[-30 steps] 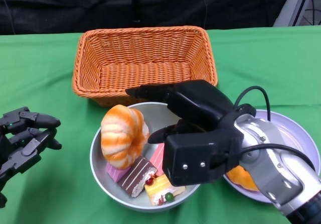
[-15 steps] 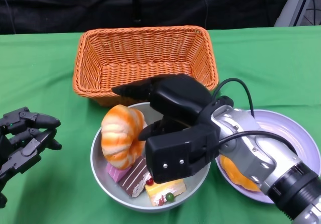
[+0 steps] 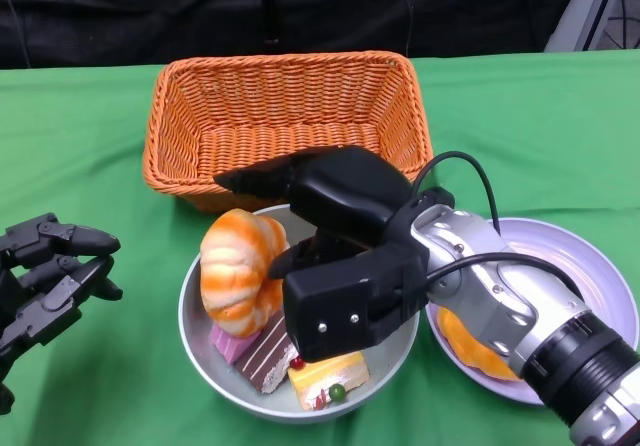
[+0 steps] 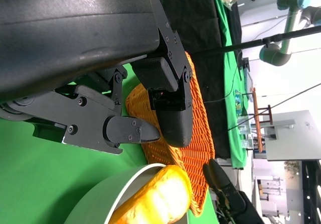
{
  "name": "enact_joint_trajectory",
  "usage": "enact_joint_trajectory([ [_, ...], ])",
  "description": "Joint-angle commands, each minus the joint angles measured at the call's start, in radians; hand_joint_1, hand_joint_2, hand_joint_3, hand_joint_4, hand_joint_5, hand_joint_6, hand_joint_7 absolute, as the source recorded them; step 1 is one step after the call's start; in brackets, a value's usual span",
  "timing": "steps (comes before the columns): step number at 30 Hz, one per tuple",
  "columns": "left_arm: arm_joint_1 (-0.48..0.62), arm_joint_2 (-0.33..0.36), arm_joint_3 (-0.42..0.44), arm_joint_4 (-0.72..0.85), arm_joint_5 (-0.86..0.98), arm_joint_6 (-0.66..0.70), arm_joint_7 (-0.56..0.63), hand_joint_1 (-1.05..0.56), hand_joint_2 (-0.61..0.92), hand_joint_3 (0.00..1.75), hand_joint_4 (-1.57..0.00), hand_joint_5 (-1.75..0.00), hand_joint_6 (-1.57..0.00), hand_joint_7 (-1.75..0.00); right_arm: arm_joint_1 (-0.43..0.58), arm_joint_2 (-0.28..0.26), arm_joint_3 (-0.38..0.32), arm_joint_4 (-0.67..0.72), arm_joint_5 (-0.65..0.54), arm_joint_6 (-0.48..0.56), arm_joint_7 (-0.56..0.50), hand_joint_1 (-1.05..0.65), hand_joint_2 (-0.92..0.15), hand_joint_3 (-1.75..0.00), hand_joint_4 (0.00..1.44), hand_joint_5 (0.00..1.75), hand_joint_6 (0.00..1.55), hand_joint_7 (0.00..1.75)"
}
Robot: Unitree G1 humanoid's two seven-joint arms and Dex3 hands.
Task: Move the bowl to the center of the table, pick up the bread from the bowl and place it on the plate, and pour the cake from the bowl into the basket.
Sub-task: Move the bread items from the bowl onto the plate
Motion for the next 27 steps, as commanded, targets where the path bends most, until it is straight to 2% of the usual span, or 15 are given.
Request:
enact_joint_trajectory([
  [1,-0.008,0.015,0.011,0.010,-0.026,0.010,-0.019,-0.23,0.92,0.20,-0.72,-1.36,-0.88,-0.85,-0.030,0.014,0.016,0.018,-0.009,-0.016,-0.009,-0.68,-0.89,0.00,0.32,0.00,0.34,0.01],
  [27,-0.015,0.020,0.009,0.037,-0.009,-0.014,0.001,-0.18,0.92,0.24,-0.70,-1.44,-0.86,-0.96,-0.081,0.029,0.057,0.157,-0.061,-0.052,-0.082,-0.68,-0.89,0.00,0.35,0.01,0.37,0.00],
])
